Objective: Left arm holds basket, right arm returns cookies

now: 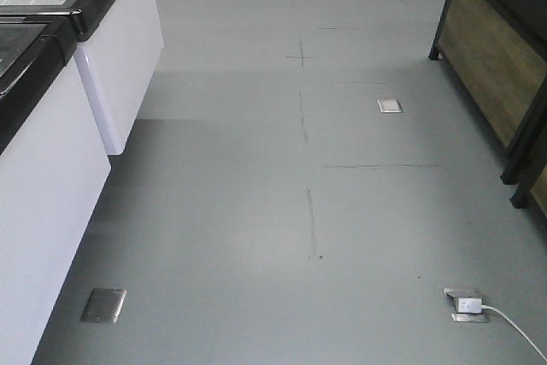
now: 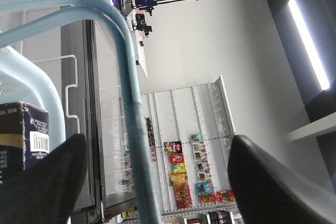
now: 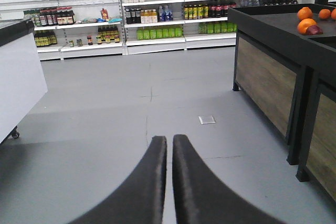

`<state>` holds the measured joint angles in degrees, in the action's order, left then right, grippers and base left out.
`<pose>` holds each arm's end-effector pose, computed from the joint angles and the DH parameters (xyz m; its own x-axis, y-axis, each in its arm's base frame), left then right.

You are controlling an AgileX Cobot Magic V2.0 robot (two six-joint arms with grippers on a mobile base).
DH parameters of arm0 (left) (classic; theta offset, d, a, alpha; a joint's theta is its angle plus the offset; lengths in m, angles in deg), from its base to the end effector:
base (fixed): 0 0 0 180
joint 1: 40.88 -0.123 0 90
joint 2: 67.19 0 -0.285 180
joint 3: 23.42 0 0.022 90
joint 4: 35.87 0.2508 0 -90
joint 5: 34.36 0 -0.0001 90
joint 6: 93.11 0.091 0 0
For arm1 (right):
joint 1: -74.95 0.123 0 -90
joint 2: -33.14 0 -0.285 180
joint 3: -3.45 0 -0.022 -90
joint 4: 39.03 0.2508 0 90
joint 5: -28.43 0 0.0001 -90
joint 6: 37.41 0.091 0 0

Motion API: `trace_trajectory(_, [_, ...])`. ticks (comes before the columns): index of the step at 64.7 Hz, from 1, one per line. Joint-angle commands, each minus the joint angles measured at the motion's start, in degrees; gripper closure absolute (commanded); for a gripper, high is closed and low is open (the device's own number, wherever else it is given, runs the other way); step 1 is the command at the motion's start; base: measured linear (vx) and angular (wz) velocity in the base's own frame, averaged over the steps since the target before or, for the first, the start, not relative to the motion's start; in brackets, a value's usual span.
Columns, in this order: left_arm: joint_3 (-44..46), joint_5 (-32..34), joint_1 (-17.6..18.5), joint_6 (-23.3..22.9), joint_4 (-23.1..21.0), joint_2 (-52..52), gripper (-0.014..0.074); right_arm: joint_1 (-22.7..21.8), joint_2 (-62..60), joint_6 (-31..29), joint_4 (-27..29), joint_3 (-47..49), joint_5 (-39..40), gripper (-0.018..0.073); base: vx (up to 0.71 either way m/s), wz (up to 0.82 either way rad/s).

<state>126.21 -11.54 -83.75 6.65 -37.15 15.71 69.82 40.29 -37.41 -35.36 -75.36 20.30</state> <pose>0.2156 0.2012 0.3261 0.6781 -0.7196 -0.1493 -0.1082 0.1031 -0.9888 0.0564 -0.0042 0.1915 -0.0655 0.0695 -0.9954 0.0847 0.9944 0.0639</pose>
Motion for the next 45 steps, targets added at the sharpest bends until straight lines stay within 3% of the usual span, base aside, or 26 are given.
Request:
trace_trajectory(1, [1.48,5.51,-0.07,0.13,-0.3,-1.03,0.0066,-0.04,-0.74,-0.33,-0.31,-1.02,4.35,0.0562,0.0,0.0])
trace_trajectory(12, [1.48,5.51,-0.07,2.45,-0.3,-1.03,0.0132,-0.04,-0.74,-0.33,-0.31,-1.02,4.35,0.0562,0.0,0.0])
trace_trajectory(34, [1.48,6.1,-0.07,3.02,-0.3,-0.55,0.0378,-0.04,-0.74,-0.33,-0.31,-1.02,4.35,0.0562,0.0,0.0])
trace_trajectory(45, [1.48,6.1,-0.07,3.02,-0.3,-0.45,0.043,-0.04,-0.74,-0.33,-0.31,-1.02,4.35,0.0562,0.0,0.0])
